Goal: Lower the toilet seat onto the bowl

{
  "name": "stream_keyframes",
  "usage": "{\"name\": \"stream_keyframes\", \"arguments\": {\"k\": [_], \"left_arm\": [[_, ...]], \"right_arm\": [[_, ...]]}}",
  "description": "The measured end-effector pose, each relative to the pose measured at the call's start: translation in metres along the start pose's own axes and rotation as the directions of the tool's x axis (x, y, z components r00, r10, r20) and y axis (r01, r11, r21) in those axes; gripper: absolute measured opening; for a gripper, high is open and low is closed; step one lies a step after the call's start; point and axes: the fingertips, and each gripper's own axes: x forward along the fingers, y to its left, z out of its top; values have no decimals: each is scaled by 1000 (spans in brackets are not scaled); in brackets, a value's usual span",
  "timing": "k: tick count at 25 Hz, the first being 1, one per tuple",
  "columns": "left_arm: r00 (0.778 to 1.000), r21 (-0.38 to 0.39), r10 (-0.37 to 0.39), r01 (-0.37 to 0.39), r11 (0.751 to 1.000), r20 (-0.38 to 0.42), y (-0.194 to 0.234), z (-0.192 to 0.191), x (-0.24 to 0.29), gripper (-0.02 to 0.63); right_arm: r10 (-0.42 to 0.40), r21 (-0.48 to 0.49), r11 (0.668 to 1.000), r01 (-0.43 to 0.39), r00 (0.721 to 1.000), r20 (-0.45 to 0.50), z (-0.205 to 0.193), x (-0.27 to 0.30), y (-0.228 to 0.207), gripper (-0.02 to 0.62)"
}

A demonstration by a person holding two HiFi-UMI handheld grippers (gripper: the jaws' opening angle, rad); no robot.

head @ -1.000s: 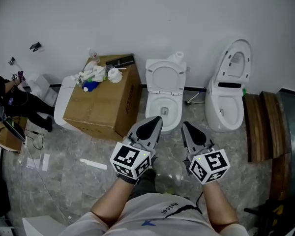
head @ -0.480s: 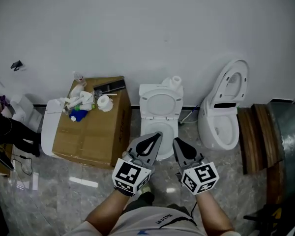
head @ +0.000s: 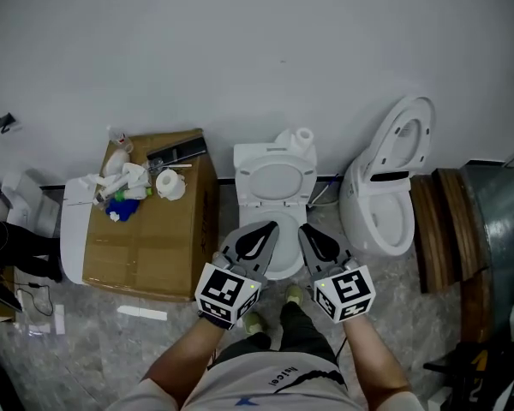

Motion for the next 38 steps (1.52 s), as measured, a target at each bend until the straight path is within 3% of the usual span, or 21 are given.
{"name": "stream_keyframes", "arguments": {"k": [11, 15, 19, 27, 38], "left_arm": [[998, 24, 59, -59, 998, 10, 67, -20, 96, 11], [994, 20, 111, -111, 994, -14, 87, -36, 133, 11], [987, -11, 155, -155, 988, -38, 114, -52, 168, 11], [972, -47, 219, -223, 974, -82, 160, -92, 213, 11], [959, -72, 260, -269, 960, -112, 188, -127, 238, 11]], "right_arm": [[93, -175, 978, -110, 990, -105, -30, 112, -78, 23], [146, -233, 955, -183, 975, -168, -56, 154, -109, 95], [159, -288, 932, -221, 962, -224, -83, 200, -148, 98], [138, -478, 833, -280, 940, -312, -140, 275, -190, 98], [96, -605, 720, -338, 913, -396, -197, 334, -219, 98]]}}
